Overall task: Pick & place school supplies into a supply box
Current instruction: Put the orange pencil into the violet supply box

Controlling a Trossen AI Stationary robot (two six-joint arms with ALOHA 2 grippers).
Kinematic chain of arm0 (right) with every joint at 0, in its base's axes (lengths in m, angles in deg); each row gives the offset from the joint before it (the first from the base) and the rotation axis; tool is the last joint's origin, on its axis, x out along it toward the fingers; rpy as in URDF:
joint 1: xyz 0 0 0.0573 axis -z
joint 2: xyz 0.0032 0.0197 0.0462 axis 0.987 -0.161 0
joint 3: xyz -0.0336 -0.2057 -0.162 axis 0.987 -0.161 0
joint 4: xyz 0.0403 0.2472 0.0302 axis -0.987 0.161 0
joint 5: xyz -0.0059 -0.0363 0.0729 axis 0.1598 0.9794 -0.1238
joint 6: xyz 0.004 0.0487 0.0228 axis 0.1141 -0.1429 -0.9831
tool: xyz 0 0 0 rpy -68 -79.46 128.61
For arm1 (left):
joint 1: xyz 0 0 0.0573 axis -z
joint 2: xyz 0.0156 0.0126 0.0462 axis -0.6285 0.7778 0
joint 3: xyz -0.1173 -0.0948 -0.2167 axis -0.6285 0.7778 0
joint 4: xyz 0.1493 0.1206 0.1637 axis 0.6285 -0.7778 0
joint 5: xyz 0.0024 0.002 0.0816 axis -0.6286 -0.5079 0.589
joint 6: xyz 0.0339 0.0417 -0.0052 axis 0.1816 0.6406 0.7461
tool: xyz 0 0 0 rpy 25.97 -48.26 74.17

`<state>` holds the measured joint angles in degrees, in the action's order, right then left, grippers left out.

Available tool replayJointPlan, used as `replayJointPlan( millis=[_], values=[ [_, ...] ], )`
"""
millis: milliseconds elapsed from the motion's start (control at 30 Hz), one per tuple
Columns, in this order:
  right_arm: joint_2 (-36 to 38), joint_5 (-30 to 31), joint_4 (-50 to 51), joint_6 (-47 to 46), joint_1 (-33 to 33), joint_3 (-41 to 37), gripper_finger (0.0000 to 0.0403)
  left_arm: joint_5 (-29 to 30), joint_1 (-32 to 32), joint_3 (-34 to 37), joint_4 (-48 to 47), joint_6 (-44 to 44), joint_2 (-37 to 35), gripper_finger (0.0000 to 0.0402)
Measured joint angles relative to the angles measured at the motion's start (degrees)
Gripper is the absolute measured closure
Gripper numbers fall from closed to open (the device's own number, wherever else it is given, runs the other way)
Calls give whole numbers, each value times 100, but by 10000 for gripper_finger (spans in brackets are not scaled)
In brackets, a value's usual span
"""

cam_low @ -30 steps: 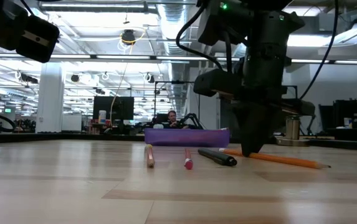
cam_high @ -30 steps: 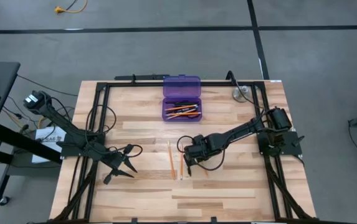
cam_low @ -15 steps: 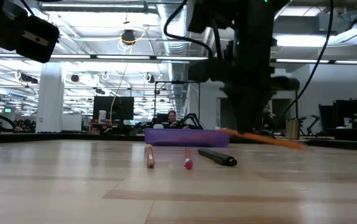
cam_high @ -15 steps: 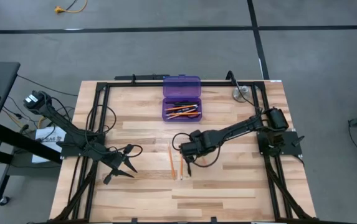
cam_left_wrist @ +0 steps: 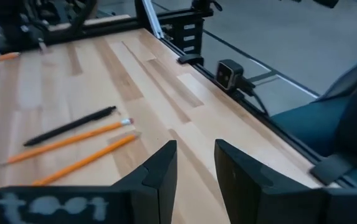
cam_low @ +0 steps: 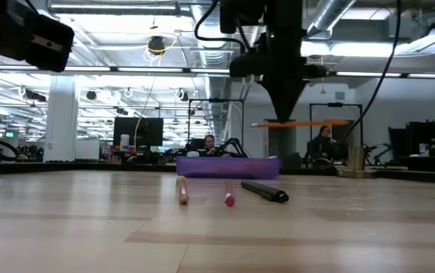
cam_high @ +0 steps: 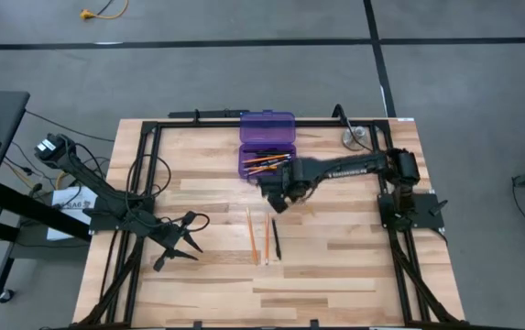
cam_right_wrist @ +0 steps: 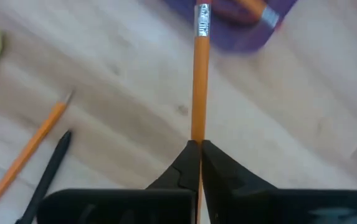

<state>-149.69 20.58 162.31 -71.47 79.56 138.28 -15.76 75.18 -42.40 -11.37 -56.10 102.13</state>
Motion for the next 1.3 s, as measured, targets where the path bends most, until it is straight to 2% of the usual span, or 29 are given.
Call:
replayJointPlan(
  millis=[267, 567, 733, 1000, 1167, 1300],
  values=[
    [11, 19, -158, 1521, 880, 416, 402, 510, -1, 0, 57, 229, 0, 306],
    [15, -47, -621, 3013, 1812, 450, 402, 1152, 1, 0, 70, 309, -2, 306],
    [15, -8, -611, 3359, 2066, 450, 403, 1577, 0, 0, 68, 221, -2, 306],
    [15, -52, -157, 3973, 2093, 455, 400, 1649, -1, 0, 81, -53, -2, 306],
    [28, -848, 312, 4328, 2461, 309, 376, 1898, -1, 0, 204, -71, -2, 306],
    [27, -951, 679, 4337, 3030, -129, 348, 1937, -1, 0, 212, -207, -2, 306]
  ],
)
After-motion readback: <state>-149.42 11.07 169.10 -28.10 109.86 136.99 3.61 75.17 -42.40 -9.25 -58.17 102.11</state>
